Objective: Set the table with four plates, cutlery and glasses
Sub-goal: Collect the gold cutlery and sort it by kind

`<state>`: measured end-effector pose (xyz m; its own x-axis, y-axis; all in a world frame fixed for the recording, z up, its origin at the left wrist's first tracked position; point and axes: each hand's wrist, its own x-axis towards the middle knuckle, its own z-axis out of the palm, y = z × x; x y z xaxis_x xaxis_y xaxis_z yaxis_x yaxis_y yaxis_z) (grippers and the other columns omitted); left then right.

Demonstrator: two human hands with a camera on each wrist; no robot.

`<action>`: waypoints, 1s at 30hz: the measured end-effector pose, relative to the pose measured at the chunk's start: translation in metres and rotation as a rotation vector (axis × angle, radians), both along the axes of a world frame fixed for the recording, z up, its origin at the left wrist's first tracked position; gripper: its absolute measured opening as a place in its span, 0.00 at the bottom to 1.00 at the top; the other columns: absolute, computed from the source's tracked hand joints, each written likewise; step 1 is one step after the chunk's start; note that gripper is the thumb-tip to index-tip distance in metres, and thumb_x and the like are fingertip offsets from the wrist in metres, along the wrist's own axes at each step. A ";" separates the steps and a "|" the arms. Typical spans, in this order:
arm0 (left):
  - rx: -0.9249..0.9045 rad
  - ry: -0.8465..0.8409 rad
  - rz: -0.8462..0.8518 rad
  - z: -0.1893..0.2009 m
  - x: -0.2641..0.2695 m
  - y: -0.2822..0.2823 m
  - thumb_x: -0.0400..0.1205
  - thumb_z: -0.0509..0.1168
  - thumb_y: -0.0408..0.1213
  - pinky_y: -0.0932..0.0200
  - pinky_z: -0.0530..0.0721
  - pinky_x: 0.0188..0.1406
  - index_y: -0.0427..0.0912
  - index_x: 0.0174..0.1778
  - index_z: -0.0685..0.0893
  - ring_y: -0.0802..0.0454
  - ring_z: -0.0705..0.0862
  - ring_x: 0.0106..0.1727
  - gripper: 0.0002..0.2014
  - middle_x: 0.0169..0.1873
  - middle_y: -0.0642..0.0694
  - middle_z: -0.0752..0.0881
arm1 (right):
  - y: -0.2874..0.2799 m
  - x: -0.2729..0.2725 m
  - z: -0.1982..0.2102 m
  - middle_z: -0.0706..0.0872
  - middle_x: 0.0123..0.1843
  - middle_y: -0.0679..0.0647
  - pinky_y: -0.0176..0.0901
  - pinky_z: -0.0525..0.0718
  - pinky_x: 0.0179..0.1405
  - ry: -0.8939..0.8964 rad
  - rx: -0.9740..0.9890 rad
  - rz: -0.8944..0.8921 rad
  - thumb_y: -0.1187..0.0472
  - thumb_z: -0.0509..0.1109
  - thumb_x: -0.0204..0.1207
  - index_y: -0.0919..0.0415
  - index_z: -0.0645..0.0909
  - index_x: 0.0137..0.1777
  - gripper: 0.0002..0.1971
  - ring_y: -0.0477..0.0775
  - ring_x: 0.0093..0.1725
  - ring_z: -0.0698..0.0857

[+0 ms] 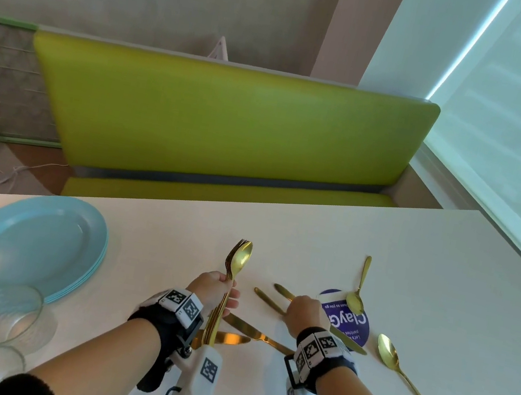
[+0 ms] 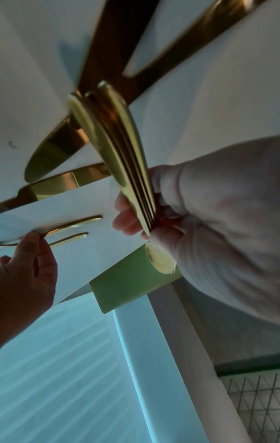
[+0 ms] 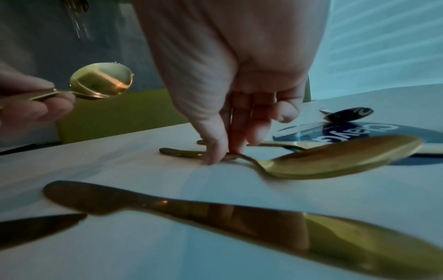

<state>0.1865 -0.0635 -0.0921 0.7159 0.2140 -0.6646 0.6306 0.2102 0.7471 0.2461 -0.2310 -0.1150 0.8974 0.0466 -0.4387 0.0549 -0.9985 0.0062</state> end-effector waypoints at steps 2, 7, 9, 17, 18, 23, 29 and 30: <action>0.009 -0.002 -0.004 0.000 0.002 0.003 0.86 0.55 0.32 0.58 0.81 0.33 0.39 0.43 0.77 0.50 0.82 0.34 0.09 0.37 0.43 0.83 | 0.003 0.002 0.000 0.88 0.55 0.57 0.43 0.83 0.45 0.012 -0.014 0.025 0.65 0.59 0.80 0.64 0.82 0.58 0.13 0.57 0.54 0.88; 0.042 -0.010 -0.032 -0.003 0.006 0.010 0.85 0.57 0.32 0.58 0.80 0.32 0.37 0.47 0.77 0.50 0.82 0.35 0.05 0.38 0.43 0.83 | 0.013 0.005 0.002 0.88 0.51 0.56 0.44 0.85 0.49 0.006 0.004 0.158 0.63 0.62 0.79 0.62 0.84 0.58 0.13 0.58 0.53 0.88; 0.092 -0.023 -0.046 -0.004 0.007 0.013 0.85 0.58 0.32 0.59 0.81 0.32 0.37 0.48 0.78 0.51 0.83 0.35 0.04 0.38 0.44 0.84 | 0.018 0.006 0.006 0.88 0.56 0.56 0.47 0.82 0.57 -0.032 0.000 0.276 0.63 0.61 0.80 0.60 0.83 0.59 0.12 0.58 0.57 0.86; 0.160 -0.011 -0.158 -0.006 0.015 0.013 0.79 0.64 0.25 0.58 0.80 0.31 0.34 0.50 0.77 0.49 0.83 0.35 0.06 0.35 0.41 0.81 | 0.036 -0.002 0.041 0.85 0.57 0.55 0.49 0.70 0.60 -0.254 -0.030 0.839 0.64 0.59 0.81 0.60 0.83 0.57 0.12 0.58 0.61 0.77; 0.154 -0.010 -0.183 -0.006 0.016 0.011 0.78 0.64 0.24 0.59 0.81 0.32 0.34 0.52 0.77 0.49 0.83 0.36 0.08 0.37 0.40 0.82 | 0.037 -0.002 0.047 0.85 0.56 0.55 0.49 0.71 0.59 -0.271 -0.034 0.898 0.64 0.58 0.81 0.61 0.83 0.57 0.12 0.58 0.61 0.77; 0.165 -0.006 -0.360 -0.003 0.015 0.001 0.70 0.67 0.26 0.68 0.80 0.30 0.38 0.47 0.81 0.51 0.80 0.38 0.11 0.43 0.40 0.82 | 0.039 0.001 0.064 0.84 0.56 0.56 0.48 0.73 0.56 -0.293 -0.079 1.095 0.64 0.57 0.83 0.60 0.84 0.58 0.14 0.58 0.61 0.75; 0.222 -0.069 -0.475 -0.005 0.018 -0.013 0.66 0.70 0.23 0.62 0.73 0.35 0.40 0.38 0.78 0.52 0.76 0.35 0.11 0.34 0.44 0.79 | 0.039 0.003 0.064 0.85 0.54 0.55 0.47 0.76 0.56 -0.242 -0.064 1.163 0.62 0.59 0.82 0.60 0.86 0.54 0.13 0.57 0.60 0.76; 0.258 -0.078 -0.511 -0.006 0.019 -0.015 0.68 0.71 0.24 0.63 0.72 0.34 0.40 0.39 0.78 0.54 0.76 0.34 0.10 0.33 0.46 0.79 | 0.038 0.002 0.064 0.85 0.53 0.55 0.48 0.77 0.55 -0.244 -0.059 1.178 0.62 0.61 0.82 0.60 0.87 0.53 0.12 0.57 0.59 0.77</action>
<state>0.2055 -0.0786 -0.0984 0.8156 -0.0233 -0.5782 0.5457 -0.3017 0.7818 0.2486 -0.1929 -0.0509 0.3766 0.8790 -0.2926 0.9240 -0.3337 0.1868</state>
